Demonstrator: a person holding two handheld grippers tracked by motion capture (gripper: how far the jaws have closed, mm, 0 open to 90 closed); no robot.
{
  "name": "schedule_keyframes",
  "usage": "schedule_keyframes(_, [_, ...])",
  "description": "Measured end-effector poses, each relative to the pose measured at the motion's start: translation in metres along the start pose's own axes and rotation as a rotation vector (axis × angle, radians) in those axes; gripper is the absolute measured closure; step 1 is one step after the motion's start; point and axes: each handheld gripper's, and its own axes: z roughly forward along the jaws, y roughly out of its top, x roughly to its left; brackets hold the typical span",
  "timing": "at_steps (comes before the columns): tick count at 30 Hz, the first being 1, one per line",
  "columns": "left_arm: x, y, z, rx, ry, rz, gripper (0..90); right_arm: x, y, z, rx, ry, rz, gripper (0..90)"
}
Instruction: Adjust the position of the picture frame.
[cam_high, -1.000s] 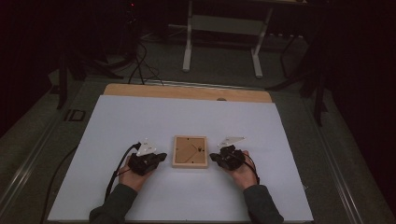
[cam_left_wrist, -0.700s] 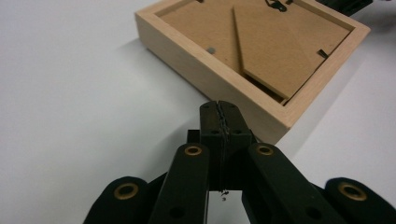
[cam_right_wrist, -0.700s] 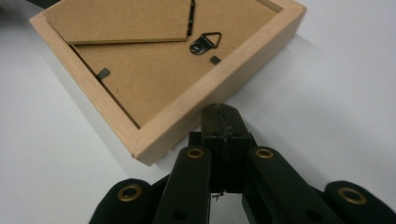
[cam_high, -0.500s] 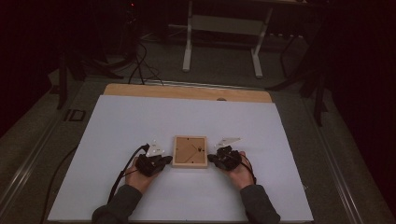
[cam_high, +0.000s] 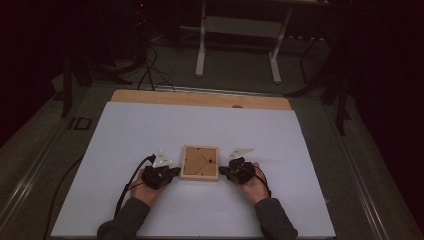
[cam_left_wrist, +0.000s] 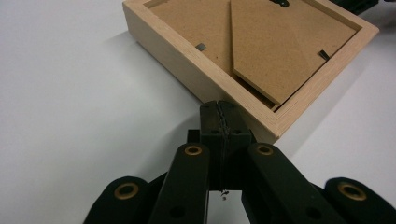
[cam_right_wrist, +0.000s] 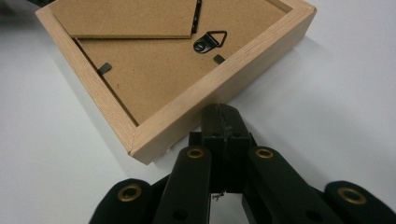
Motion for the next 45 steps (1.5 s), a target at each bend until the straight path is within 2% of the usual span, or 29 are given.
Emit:
schedule_keyframes(8, [0.001,-0.004,-0.005,0.004,0.011,-0.006,90.0,0.004,0.004,0.004,-0.001,0.004,-0.010,89.9])
schedule_keyframes(16, [-0.001,-0.003,-0.002,-0.009,0.012,-0.012,90.0,0.004,0.001,0.003,-0.001,0.007,-0.004,89.9])
schedule_keyframes(28, [-0.003,-0.002,-0.002,-0.002,0.021,-0.005,90.0,0.003,-0.001,0.001,0.000,0.007,0.001,89.8])
schedule_keyframes(31, [-0.001,-0.002,-0.002,-0.004,0.022,-0.030,84.4,0.003,0.000,0.001,-0.002,0.005,-0.002,89.5])
schedule_keyframes(34, [0.002,-0.002,-0.003,-0.022,0.015,-0.048,81.3,0.001,0.001,-0.003,-0.025,0.012,0.007,87.0])
schedule_keyframes(37, [0.002,-0.001,-0.003,-0.029,0.025,-0.042,80.3,-0.001,0.001,-0.006,-0.034,0.009,0.005,85.5])
schedule_keyframes(45, [0.005,0.001,-0.006,-0.062,0.017,-0.055,72.9,-0.007,0.001,-0.013,-0.061,-0.004,0.016,83.5])
